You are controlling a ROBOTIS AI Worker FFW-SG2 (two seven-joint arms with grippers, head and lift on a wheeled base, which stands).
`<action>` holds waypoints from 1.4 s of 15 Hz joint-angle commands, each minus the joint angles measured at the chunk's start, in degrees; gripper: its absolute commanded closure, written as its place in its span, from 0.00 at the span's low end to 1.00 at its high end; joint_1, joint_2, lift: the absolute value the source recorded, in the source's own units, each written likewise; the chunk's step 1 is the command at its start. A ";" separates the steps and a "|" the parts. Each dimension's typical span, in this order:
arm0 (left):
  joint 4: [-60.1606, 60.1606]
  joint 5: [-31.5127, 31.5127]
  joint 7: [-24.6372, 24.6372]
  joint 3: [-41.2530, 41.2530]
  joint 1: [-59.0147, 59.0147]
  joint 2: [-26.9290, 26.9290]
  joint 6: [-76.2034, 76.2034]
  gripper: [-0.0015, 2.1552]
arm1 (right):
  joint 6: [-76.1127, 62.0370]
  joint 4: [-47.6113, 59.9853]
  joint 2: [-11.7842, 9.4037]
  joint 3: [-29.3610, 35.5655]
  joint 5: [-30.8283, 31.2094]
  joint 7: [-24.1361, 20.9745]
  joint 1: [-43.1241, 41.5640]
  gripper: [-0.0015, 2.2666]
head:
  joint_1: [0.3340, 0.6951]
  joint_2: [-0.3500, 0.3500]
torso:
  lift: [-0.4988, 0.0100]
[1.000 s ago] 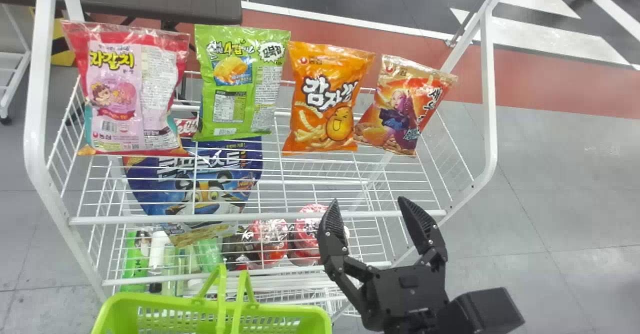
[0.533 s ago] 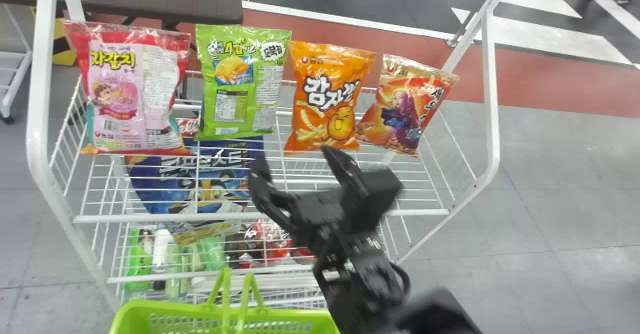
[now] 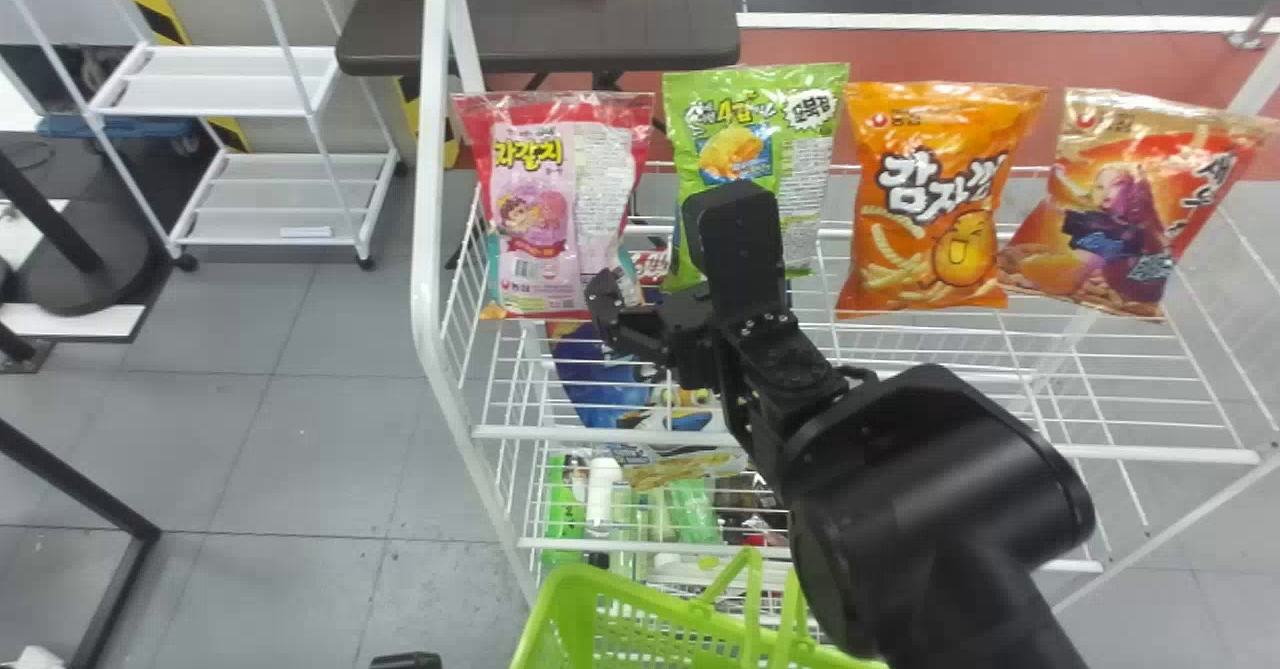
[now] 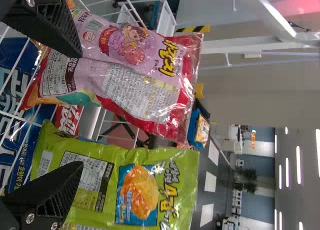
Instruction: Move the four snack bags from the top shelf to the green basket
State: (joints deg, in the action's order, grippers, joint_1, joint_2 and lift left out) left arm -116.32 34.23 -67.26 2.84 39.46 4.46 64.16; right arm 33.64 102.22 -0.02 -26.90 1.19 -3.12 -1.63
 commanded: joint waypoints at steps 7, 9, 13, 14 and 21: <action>2.24 0.93 -0.94 -1.43 -2.11 1.25 0.14 0.46 | -1.15 -12.58 0.07 -1.49 -1.71 4.44 -8.92 0.02 | 1.00 0.61 | 0.98; 3.38 1.63 -0.94 -2.05 -3.52 2.13 0.14 0.46 | -1.51 -15.21 0.07 -1.58 -1.71 6.11 -10.67 0.03 | 1.00 0.61 | 0.98; 4.96 2.95 -1.82 -2.14 -4.66 3.01 0.14 0.46 | -3.97 -20.31 0.07 -2.28 -3.38 7.87 -14.37 0.06 | 1.00 0.62 | 0.98; 5.23 3.04 -2.08 -1.96 -4.84 3.01 0.14 0.46 | -4.14 -21.36 0.07 -2.11 -4.09 9.19 -14.89 0.09 | 1.00 0.63 | 0.98; 5.14 3.65 -1.82 -2.14 -5.10 3.45 0.14 0.46 | 1.83 -13.81 0.07 -2.02 -2.42 12.44 -10.85 0.90 | 1.00 0.66 | 0.98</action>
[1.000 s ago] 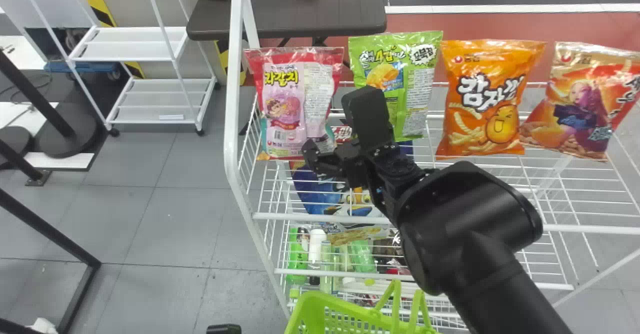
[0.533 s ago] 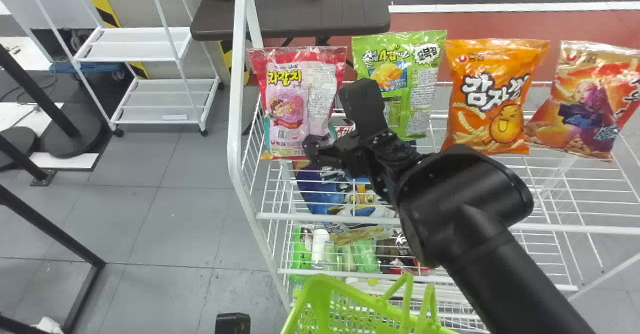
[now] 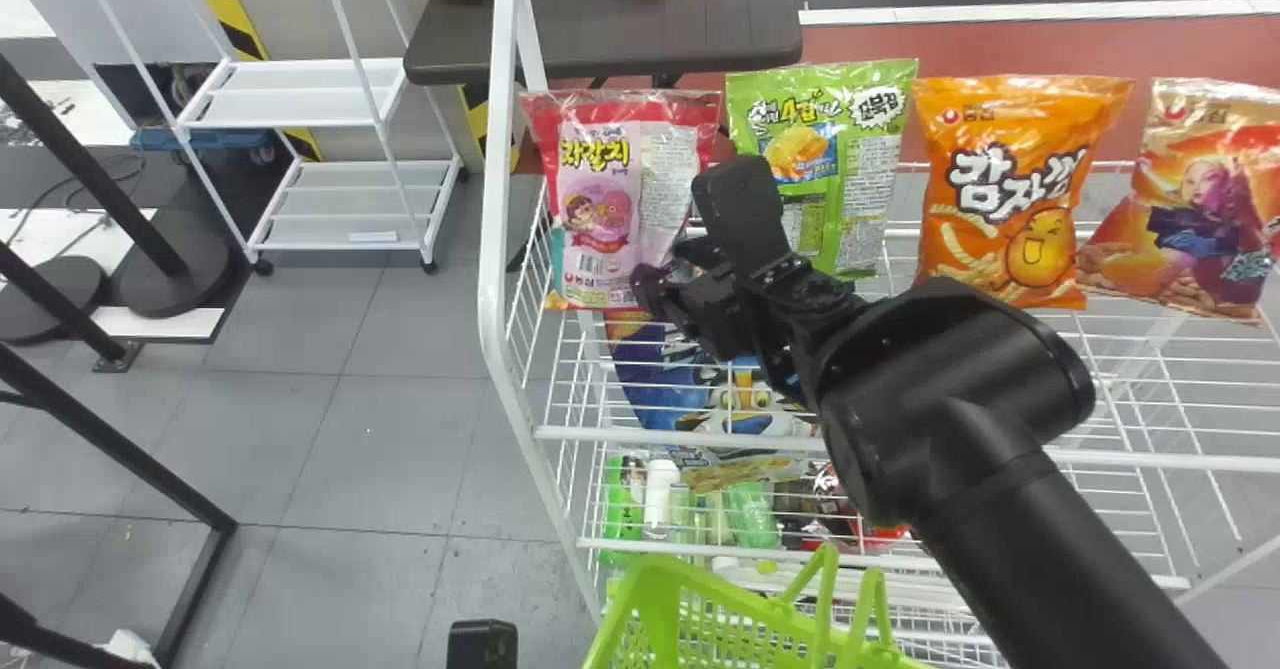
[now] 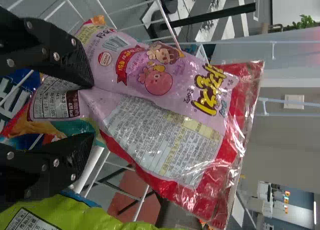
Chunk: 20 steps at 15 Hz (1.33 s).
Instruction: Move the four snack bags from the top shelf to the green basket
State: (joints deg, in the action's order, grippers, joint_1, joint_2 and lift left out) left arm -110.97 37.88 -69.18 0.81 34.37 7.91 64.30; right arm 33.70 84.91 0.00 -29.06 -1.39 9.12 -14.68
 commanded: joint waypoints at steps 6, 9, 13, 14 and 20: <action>-2.41 -1.58 3.26 -1.60 0.87 -0.35 0.00 0.46 | 7.92 22.06 0.05 2.17 -5.03 0.55 12.22 0.92 | 1.00 0.71 | 0.98; -4.96 -2.46 5.90 -2.57 2.19 -0.53 -0.18 0.46 | 13.02 37.17 -1.41 5.77 -8.01 -0.51 20.05 0.92 | 1.00 0.71 | 0.98; -6.36 -3.16 7.39 -3.01 3.25 -0.97 -1.05 0.46 | 10.21 51.50 -10.46 17.28 -13.55 0.02 34.11 0.92 | 1.00 0.53 | 0.98; -6.36 -3.16 7.74 -3.01 3.42 -1.14 -2.11 0.46 | 9.86 55.28 -11.25 22.03 -15.92 1.60 39.03 0.92 | 1.00 0.46 | 0.98; -8.82 -3.07 8.36 0.95 4.74 -3.16 -4.57 0.46 | 10.74 70.31 -5.71 45.15 -20.93 14.78 62.67 0.92 | 1.00 0.03 | 0.98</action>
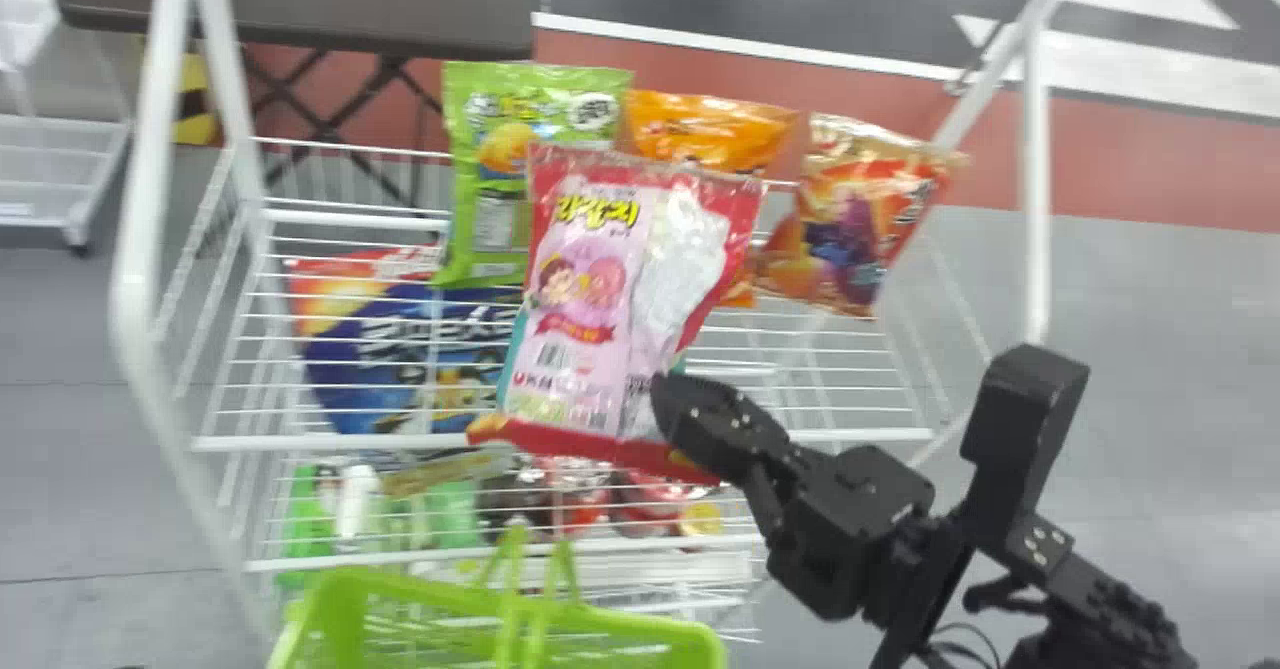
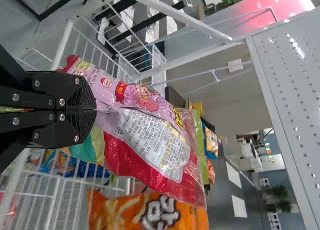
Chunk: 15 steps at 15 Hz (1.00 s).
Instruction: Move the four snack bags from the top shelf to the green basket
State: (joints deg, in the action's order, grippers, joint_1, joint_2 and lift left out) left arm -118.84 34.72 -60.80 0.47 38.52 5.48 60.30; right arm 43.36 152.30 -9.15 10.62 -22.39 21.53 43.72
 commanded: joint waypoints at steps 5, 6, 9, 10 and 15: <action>-3.06 -0.18 1.74 1.73 1.56 -1.44 -6.20 0.46 | 15.32 4.24 9.20 20.41 2.70 18.46 3.75 0.92 | 1.00 0.00 | 0.98; -3.15 -0.35 2.18 1.55 1.56 -1.61 -6.90 0.46 | 18.48 3.80 9.20 21.99 2.70 21.01 3.75 0.92 | 1.00 0.00 | 0.98; -3.59 -0.62 2.45 1.29 1.65 -2.49 -9.01 0.46 | 25.86 1.69 9.20 21.99 2.43 26.29 4.19 0.92 | 1.00 0.00 | 0.98; -3.59 -1.14 2.36 1.29 1.65 -3.11 -9.54 0.46 | 28.50 0.54 9.20 20.76 2.26 28.04 4.19 0.92 | 1.00 0.00 | 0.98; -3.50 -1.67 2.27 1.64 1.56 -3.98 -10.59 0.46 | 32.90 -1.74 9.15 13.64 2.26 29.89 6.65 0.92 | 1.00 0.00 | 0.98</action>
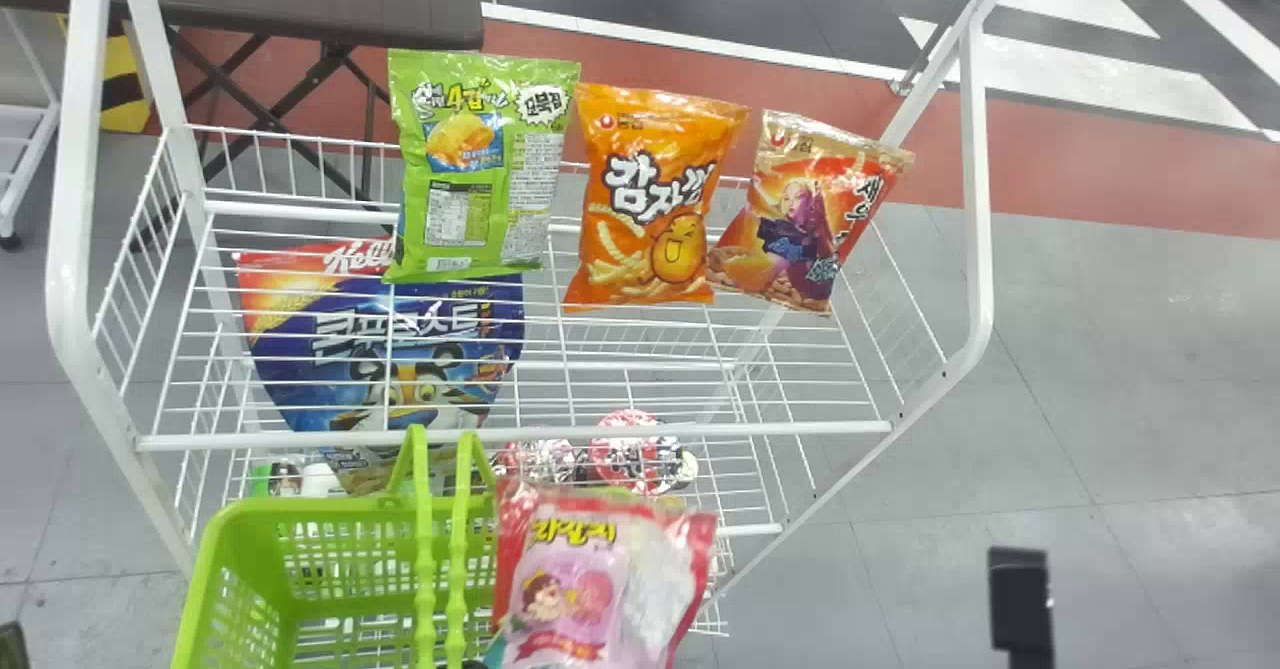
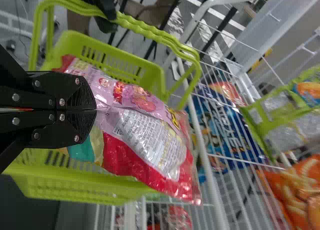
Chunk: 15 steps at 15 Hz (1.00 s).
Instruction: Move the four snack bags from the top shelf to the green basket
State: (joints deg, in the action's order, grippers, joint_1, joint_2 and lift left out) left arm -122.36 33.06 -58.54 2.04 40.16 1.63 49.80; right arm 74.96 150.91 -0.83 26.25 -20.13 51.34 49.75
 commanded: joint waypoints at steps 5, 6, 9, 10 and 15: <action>-0.07 -0.27 -0.44 -0.46 0.01 -0.39 -0.09 0.46 | 0.23 -4.66 -0.14 -8.49 2.99 -1.77 -1.06 0.70 | 1.00 0.00 | 0.98; -0.07 -0.27 -0.53 -0.55 0.01 -0.39 0.08 0.46 | -3.28 -5.71 -0.14 -9.37 3.87 -2.12 -1.32 0.23 | 1.00 0.00 | 0.98; -0.69 -0.27 -0.79 -0.20 0.53 -0.22 0.08 0.46 | -16.29 -8.96 -0.14 -11.57 6.68 -2.91 -1.85 0.00 | 1.00 0.00 | 0.98; -0.69 -0.27 -0.88 -0.11 0.62 -0.22 0.08 0.46 | -18.23 -8.96 -0.14 -11.31 6.50 -2.82 -1.85 0.02 | 1.00 0.00 | 0.98; -1.04 -0.62 -0.88 -0.28 0.97 0.13 0.43 0.46 | -41.60 -12.48 0.88 -10.16 5.71 -8.80 -5.98 0.02 | 1.00 0.00 | 0.98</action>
State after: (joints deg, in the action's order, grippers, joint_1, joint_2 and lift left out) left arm -123.34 32.69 -59.41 1.93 41.08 1.68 50.09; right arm 43.38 140.69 -0.10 16.73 -14.83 44.32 45.73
